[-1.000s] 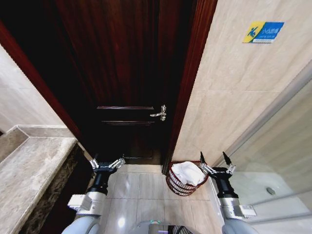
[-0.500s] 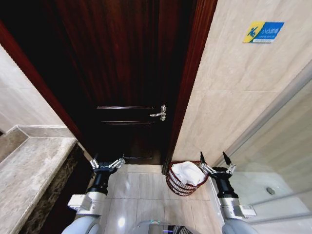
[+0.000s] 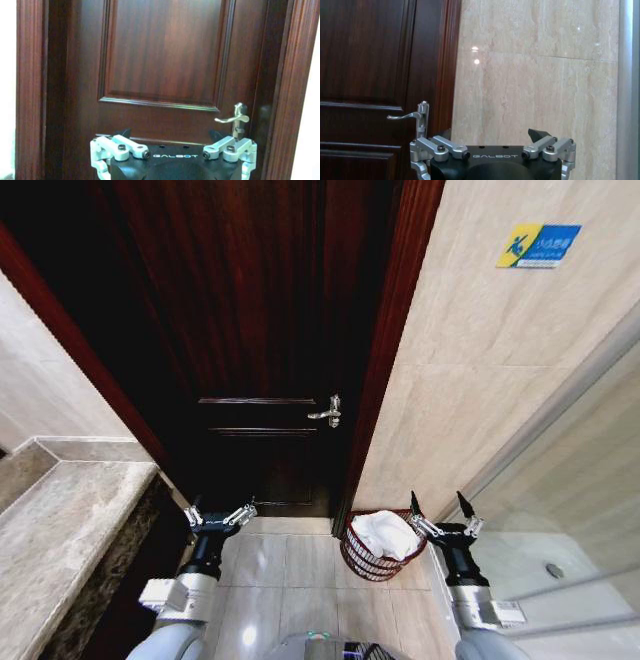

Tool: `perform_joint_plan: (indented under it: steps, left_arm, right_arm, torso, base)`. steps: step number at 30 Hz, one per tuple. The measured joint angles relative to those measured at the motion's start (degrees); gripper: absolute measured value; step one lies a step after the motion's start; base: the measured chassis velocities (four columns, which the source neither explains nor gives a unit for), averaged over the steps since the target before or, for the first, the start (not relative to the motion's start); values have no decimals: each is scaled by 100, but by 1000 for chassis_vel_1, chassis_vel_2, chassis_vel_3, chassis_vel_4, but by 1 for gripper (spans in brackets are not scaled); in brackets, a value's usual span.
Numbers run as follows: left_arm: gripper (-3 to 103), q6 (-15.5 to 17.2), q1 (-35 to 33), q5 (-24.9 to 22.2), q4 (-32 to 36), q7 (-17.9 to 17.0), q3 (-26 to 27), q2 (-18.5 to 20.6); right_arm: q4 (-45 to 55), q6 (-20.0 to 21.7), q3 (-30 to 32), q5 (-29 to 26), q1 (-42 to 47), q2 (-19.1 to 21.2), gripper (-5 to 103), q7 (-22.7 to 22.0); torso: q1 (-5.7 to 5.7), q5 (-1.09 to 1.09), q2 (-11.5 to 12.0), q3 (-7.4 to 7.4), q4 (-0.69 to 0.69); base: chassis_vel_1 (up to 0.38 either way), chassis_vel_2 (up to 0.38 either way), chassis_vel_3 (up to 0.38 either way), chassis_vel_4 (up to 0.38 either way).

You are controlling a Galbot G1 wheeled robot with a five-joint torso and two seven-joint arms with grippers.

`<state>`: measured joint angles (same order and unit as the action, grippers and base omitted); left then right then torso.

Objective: Discard the used towel into the hamper.

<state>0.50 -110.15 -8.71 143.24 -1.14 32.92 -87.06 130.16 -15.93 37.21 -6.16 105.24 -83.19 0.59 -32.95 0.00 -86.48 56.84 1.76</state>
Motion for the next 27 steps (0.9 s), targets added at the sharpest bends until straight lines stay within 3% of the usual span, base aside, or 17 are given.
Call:
perform_joint_plan:
  steps: [9,12,15,17,19,27]
  left_arm:
    - [100,-1,0,0,0,-1,1,1]
    - [100,-1,0,0,0,-1,0,0]
    - [100,-1,0,0,-1,-1,1,1]
    - [100,-1,0,0,-1,-1,0,0]
    - [100,-1,-1,0,0,-1,1,0]
    - [100,-1,1,0,-1,-1,0,1]
  right_arm:
    - [0,0,0,0,0,0,100,0]
    - [0,0,0,0,0,0,100,0]
    - [1,0,0,0,1,0,100,0]
    - [0,0,0,0,1,0,100,0]
    - [1,0,0,0,2,0,100,0]
    - [1,0,0,0,-1,0,100,0]
  torso:
    - [2,-4,0,0,0]
    - [2,5,0,-1,0]
    - [3,-7,-1,-1,-1]
    - [6,4,-3,-2,-1]
    - [7,1,-4,-3,0]
    - [-2,-1,-1,1,0]
  base:
    - [144,-136,-144,139]
    - [223,-217,-211,208]
    - [220,-253,-206,242]
    - [219,-199,-198,203]
    - [173,-183,-192,158]
    - [27,-1,-15,30]
